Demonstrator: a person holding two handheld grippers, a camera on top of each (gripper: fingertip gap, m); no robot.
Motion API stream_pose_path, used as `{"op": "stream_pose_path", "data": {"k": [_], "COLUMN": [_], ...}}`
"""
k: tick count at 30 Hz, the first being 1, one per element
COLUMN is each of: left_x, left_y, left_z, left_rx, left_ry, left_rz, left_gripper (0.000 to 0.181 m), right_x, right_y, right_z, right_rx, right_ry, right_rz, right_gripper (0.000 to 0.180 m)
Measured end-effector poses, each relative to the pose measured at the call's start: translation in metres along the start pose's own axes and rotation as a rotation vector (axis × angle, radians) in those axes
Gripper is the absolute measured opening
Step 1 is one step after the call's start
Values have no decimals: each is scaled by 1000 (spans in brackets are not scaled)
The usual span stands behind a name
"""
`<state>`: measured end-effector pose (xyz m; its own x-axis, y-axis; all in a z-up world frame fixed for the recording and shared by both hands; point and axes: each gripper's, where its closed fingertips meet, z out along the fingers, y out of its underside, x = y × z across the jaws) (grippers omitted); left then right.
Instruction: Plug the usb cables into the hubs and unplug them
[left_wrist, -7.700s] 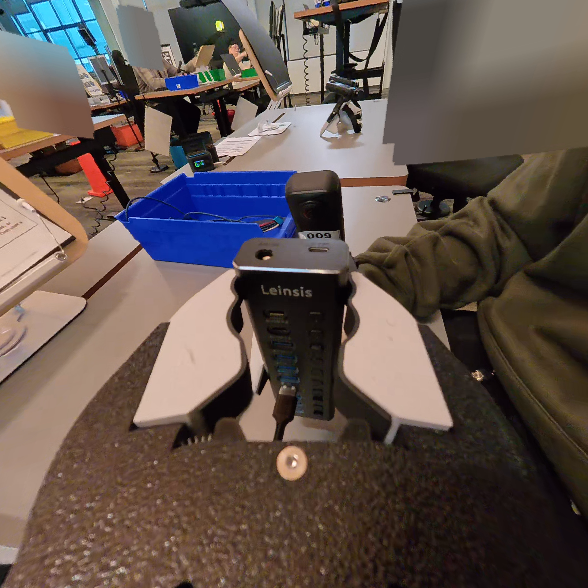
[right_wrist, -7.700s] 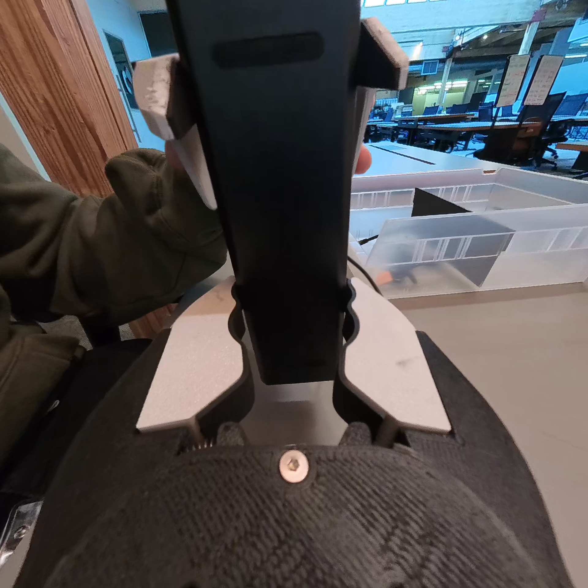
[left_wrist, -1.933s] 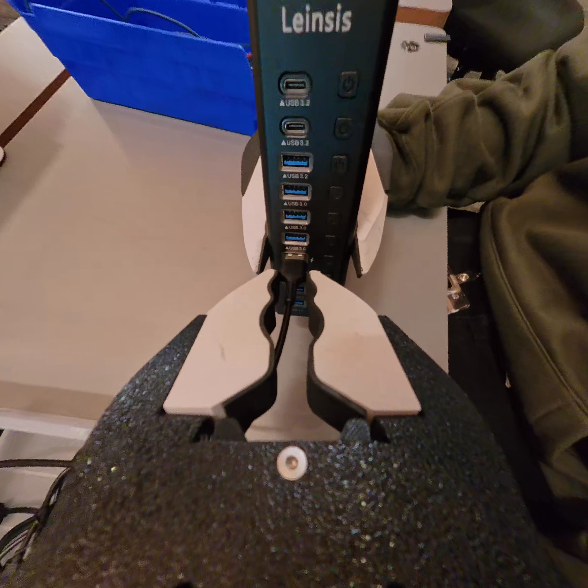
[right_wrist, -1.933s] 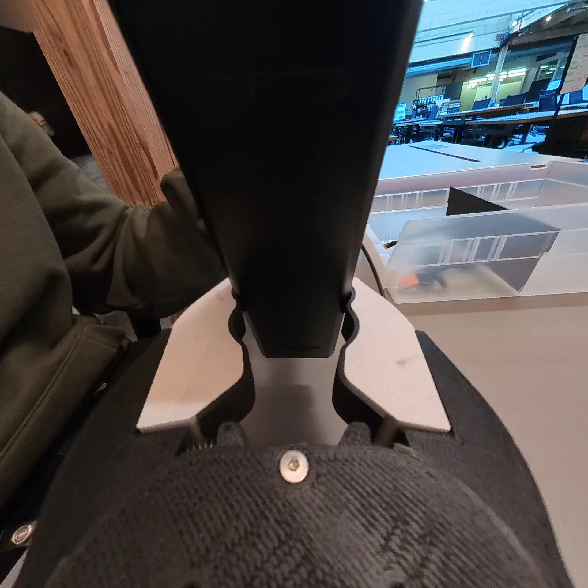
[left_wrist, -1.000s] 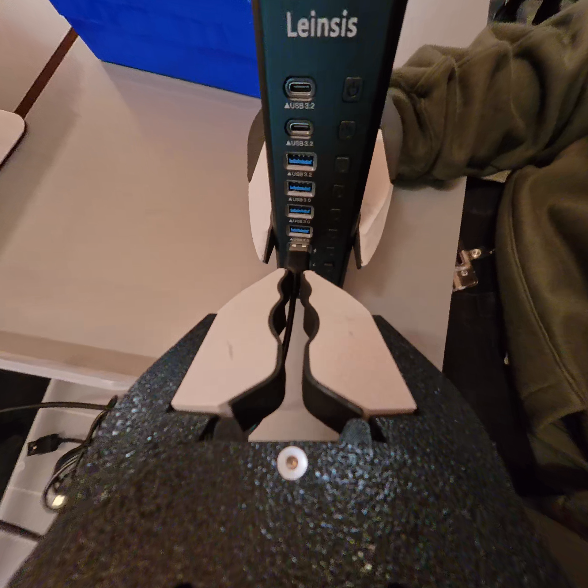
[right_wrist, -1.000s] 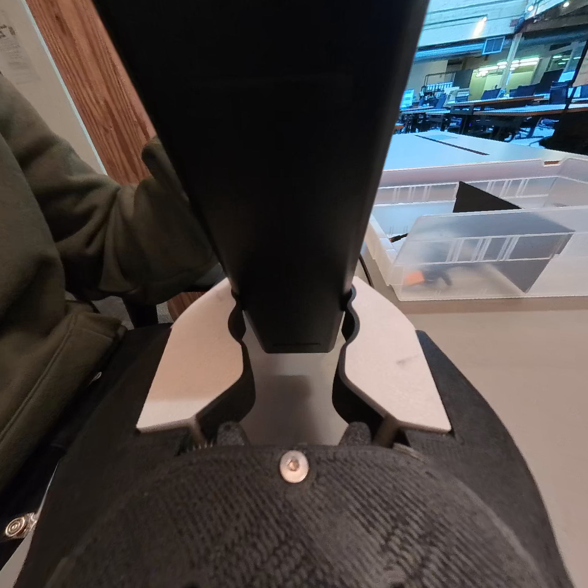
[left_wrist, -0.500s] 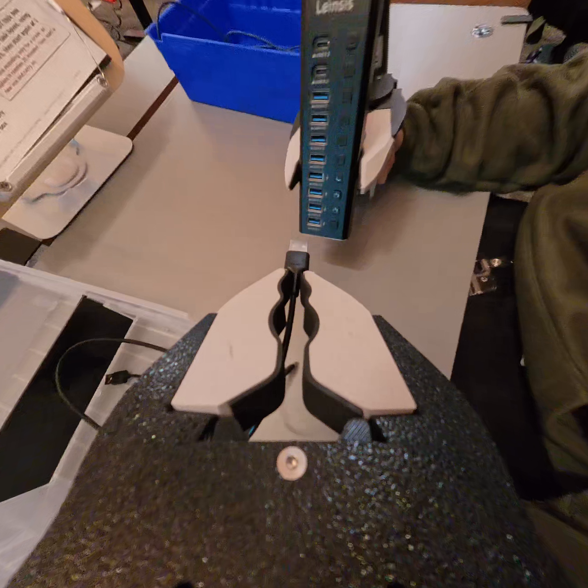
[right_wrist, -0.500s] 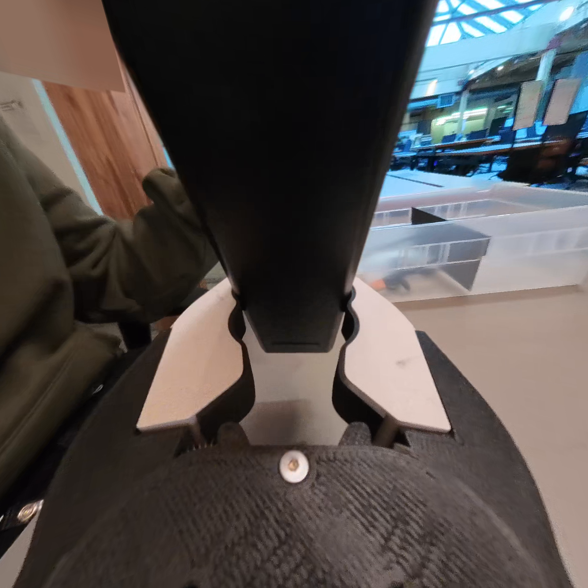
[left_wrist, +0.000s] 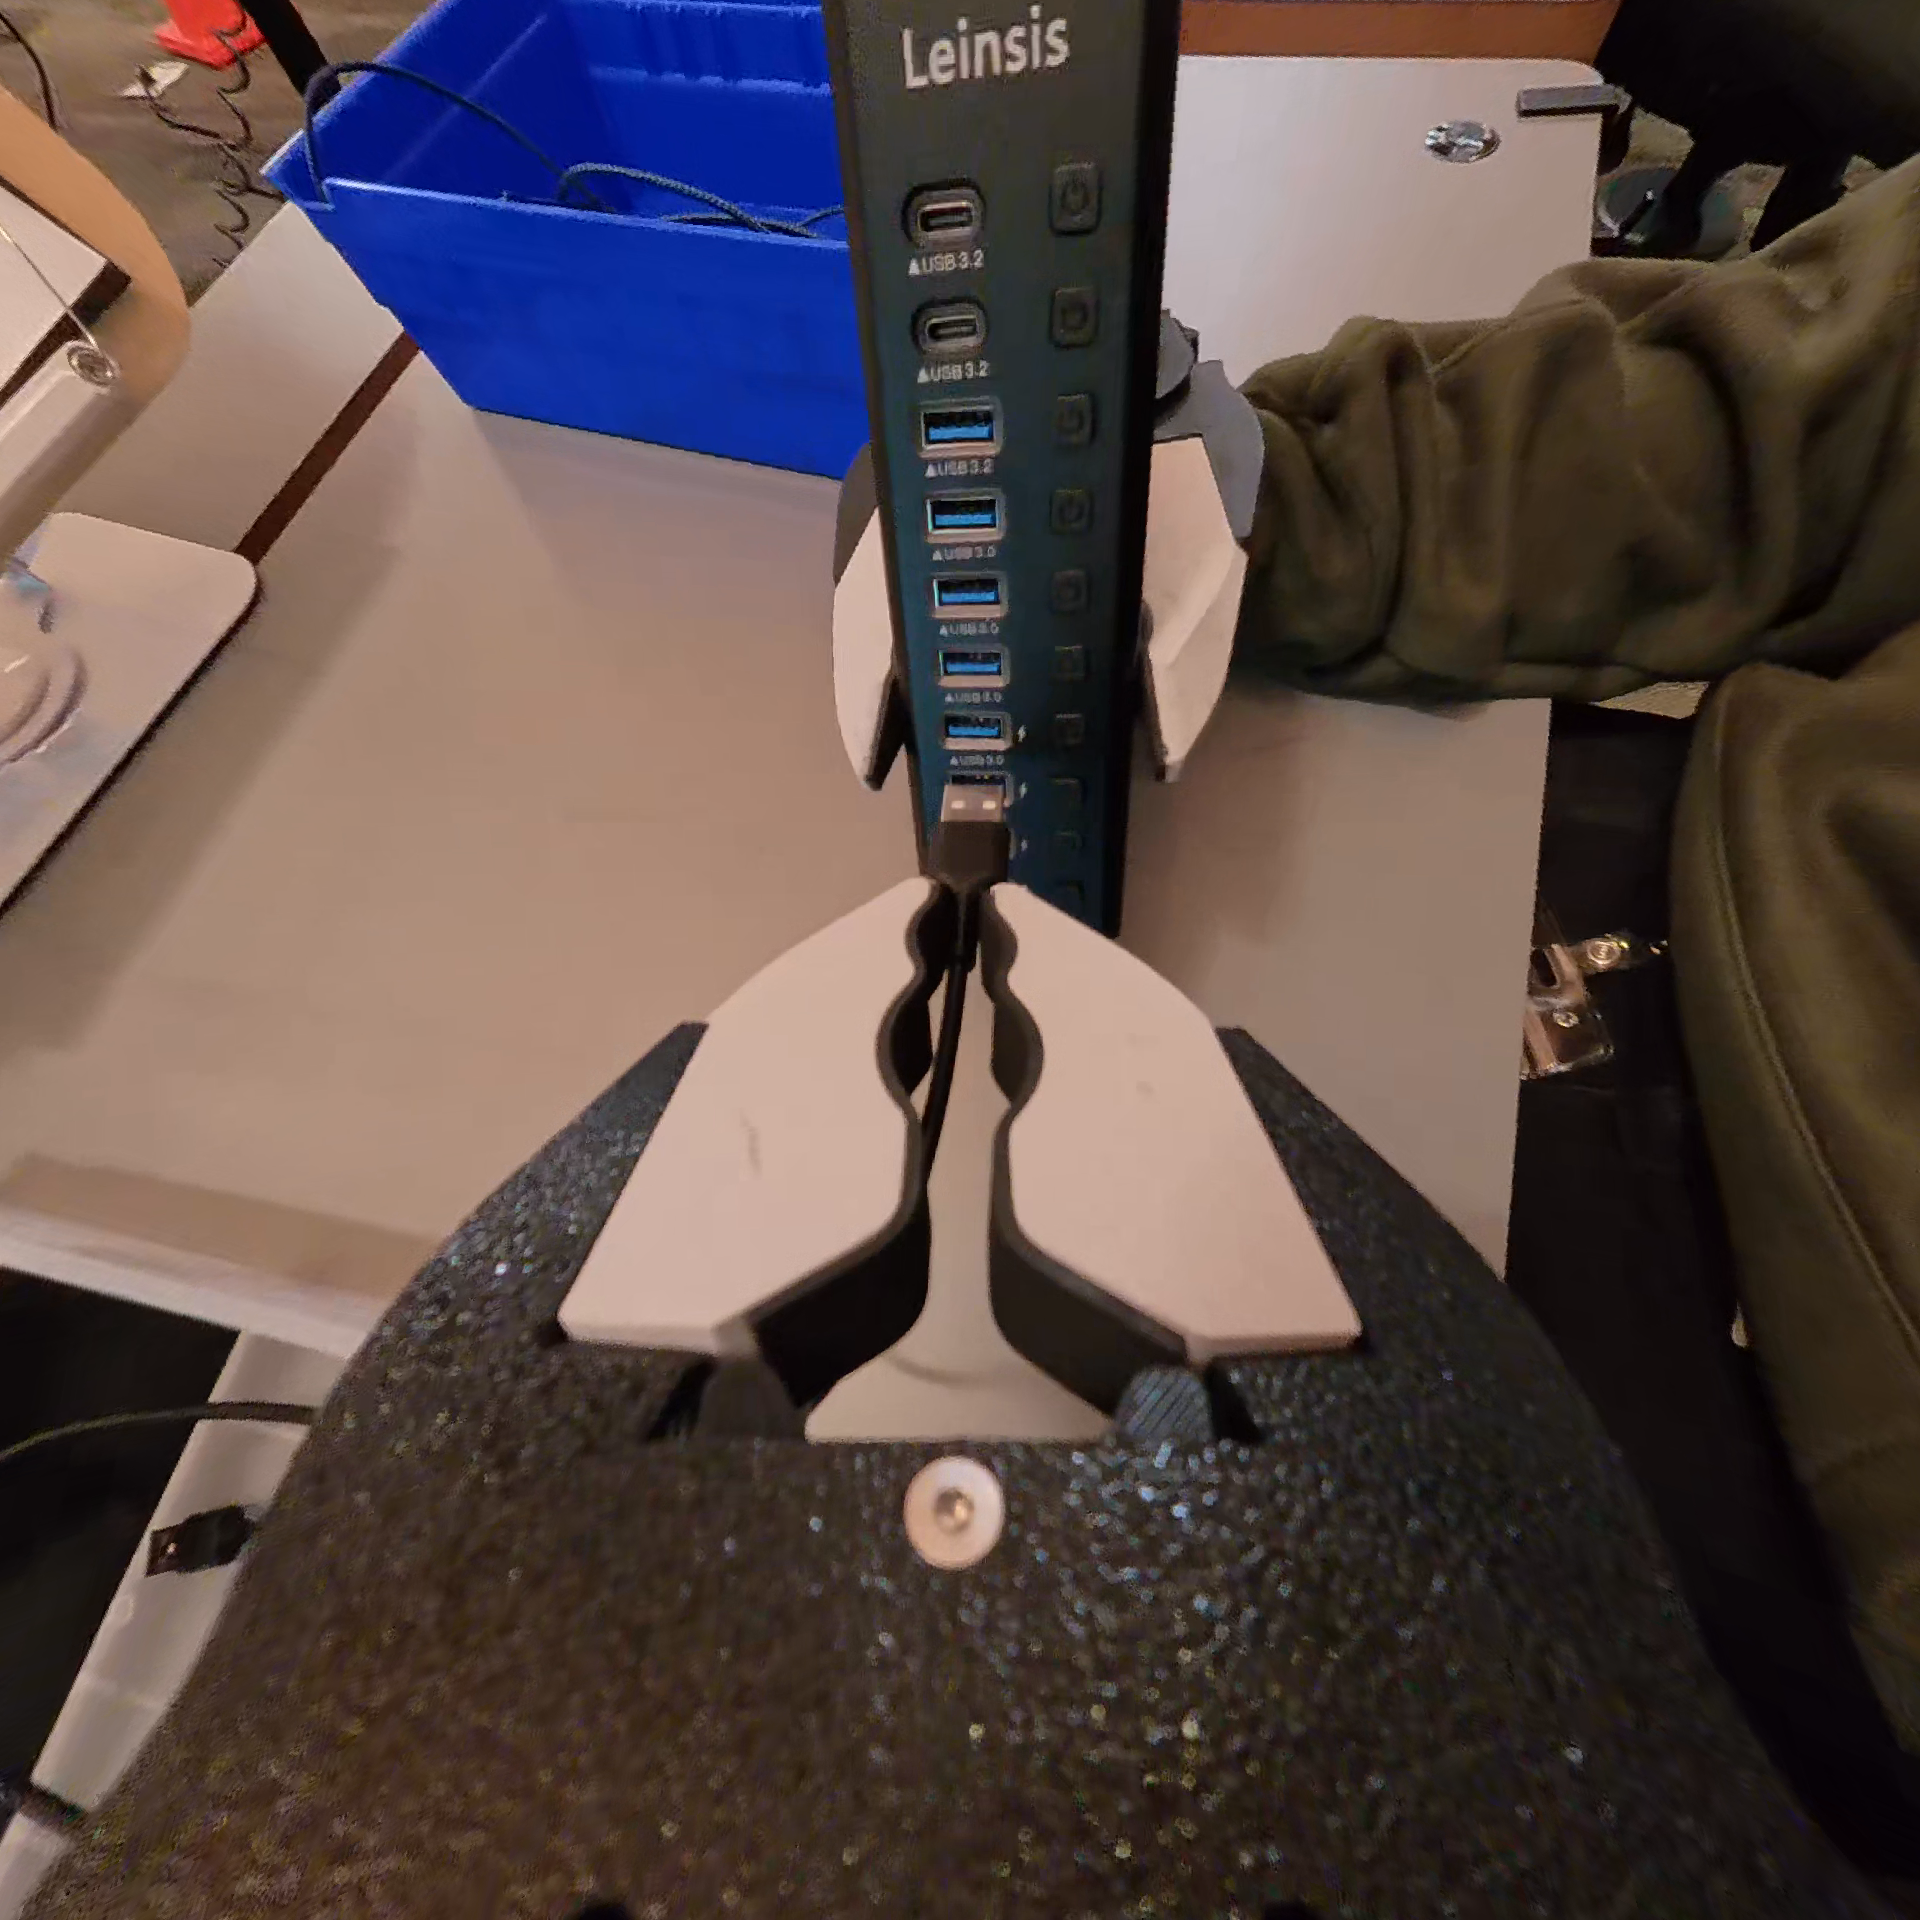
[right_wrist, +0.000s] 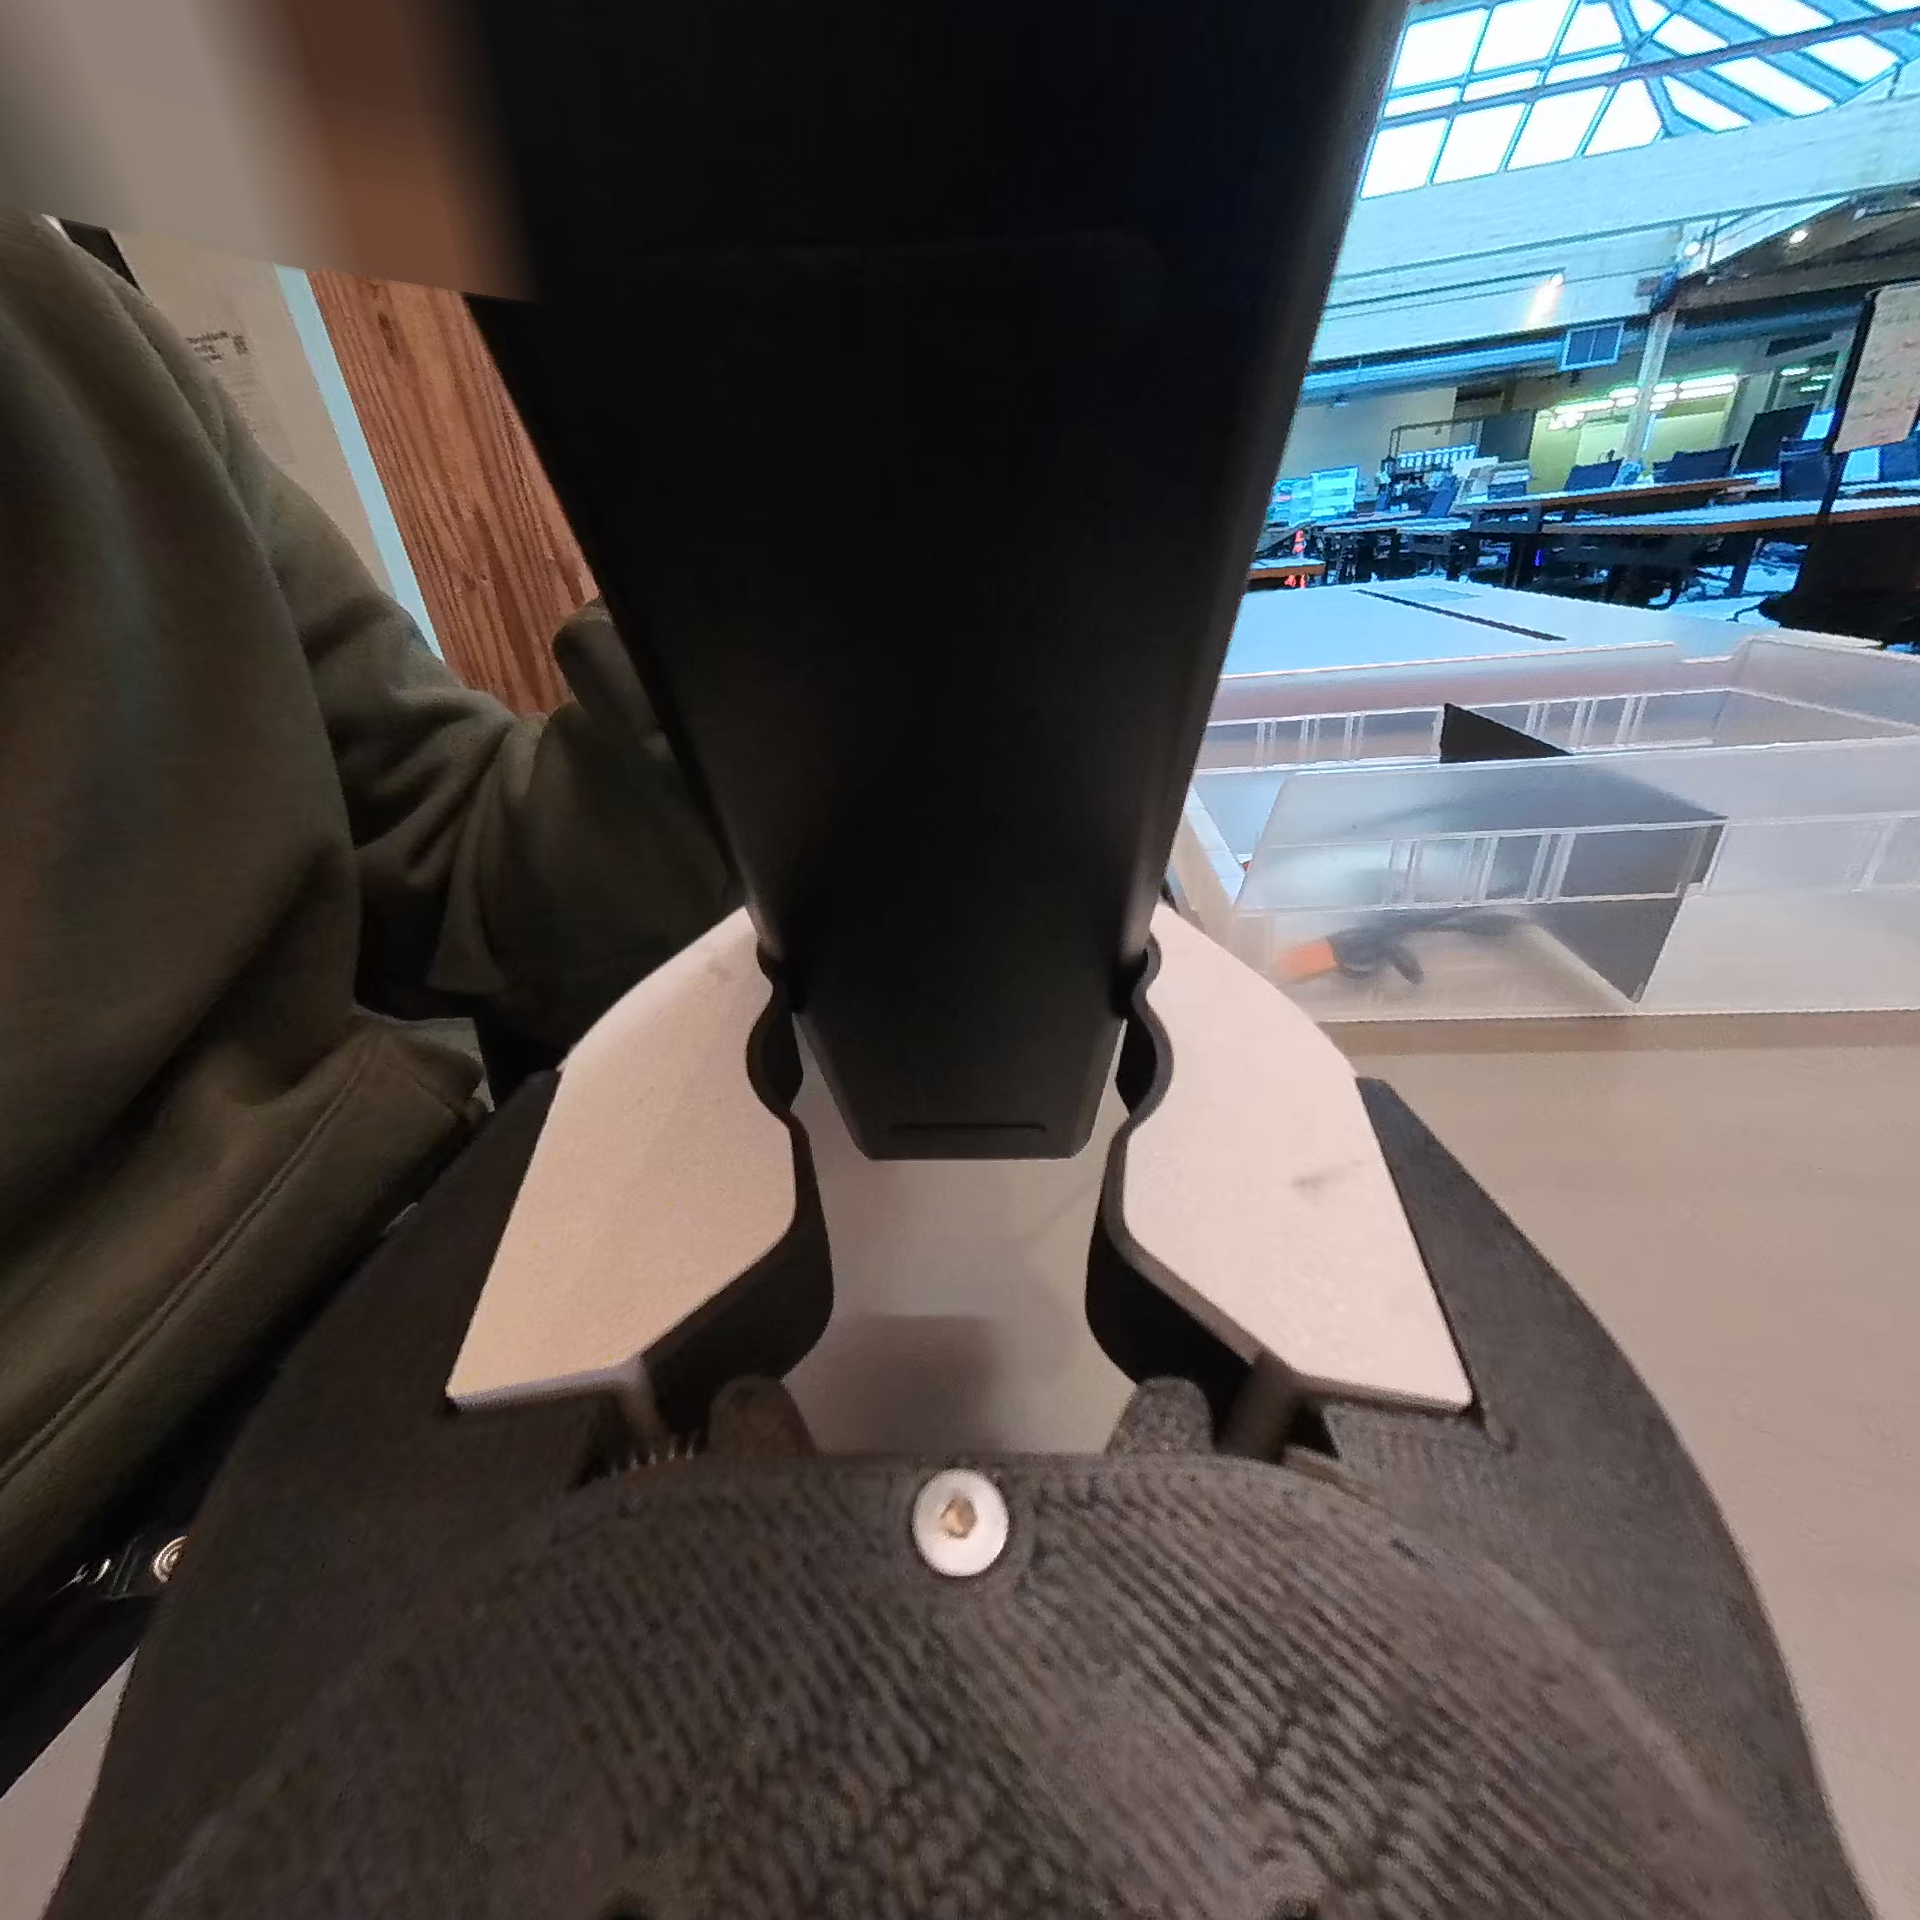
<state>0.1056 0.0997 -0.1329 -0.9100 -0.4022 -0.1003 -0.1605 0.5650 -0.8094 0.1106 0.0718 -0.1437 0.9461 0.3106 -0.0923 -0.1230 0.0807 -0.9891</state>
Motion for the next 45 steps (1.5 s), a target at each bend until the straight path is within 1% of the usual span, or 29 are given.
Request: {"op": "stream_pose_path", "data": {"k": [1, 9, 15, 23, 27, 30, 33, 35, 36, 37, 38, 39, 40, 41, 42, 43, 45], "left_x": [0, 6, 7, 4, 1, 2, -1, -2, 1, 6, 7, 2, -1, -5, -12, -20, -22], "left_y": [-1, -1, 5, 5, 1, 10, 5, 12, 20, 20, 14, 12, 12, 9, 5, 2, 4], "left_z": [2, 12, 13, 16, 18, 18, 21, 28, 38, 52, 56, 55, 51, 44, 37, 32, 29], "left_rx": [2, -17, -67, -27, 43, -21, 35, -9, -52, -43, 31, 60, 44, 40, 64, 90, 97], "left_ry": [-9, 13, 7, 30, 63, 59, 40, 43, 57, 112, 111, 95, 78, 38, -19, -57, -45], "left_rz": [4, 4, 21, 31, -14, 26, -16, -16, 6, 13, -22, -58, -59, -31, -26, -43, -80], "left_gripper": [4, 5, 5, 5, 5, 5, 5, 5, 5, 4, 3, 2, 1, 0, 0, 0, 0], "right_x": [-1, -5, -7, -5, -5, -4, 2, 3, 0, -4, 1, 7, 7, 7, 10, 15, 13], "right_y": [1, 8, 13, 18, 16, 22, 12, 9, 4, -3, -2, 2, 5, 1, -3, -2, -2], "right_z": [1, 6, 10, 12, 11, 14, 8, 6, 8, 12, 10, 9, 7, 3, -1, -3, -3], "right_rx": [-7, -64, -102, -143, -127, -174, -96, -77, -25, 45, 32, -10, -35, -6, 26, 20, 14], "right_ry": [-8, -16, -32, -23, -21, -11, 14, 13, -8, -31, 17, 65, 58, 28, 38, 66, 54], "right_rz": [-1, -27, -28, -21, -20, -29, 4, 7, 28, 68, 55, 14, 11, 38, 55, 55, 48], "right_gripper": [60, 60, 60, 60, 60, 60, 60, 60, 60, 61, 60, 60, 60, 60, 60, 60, 60]}}
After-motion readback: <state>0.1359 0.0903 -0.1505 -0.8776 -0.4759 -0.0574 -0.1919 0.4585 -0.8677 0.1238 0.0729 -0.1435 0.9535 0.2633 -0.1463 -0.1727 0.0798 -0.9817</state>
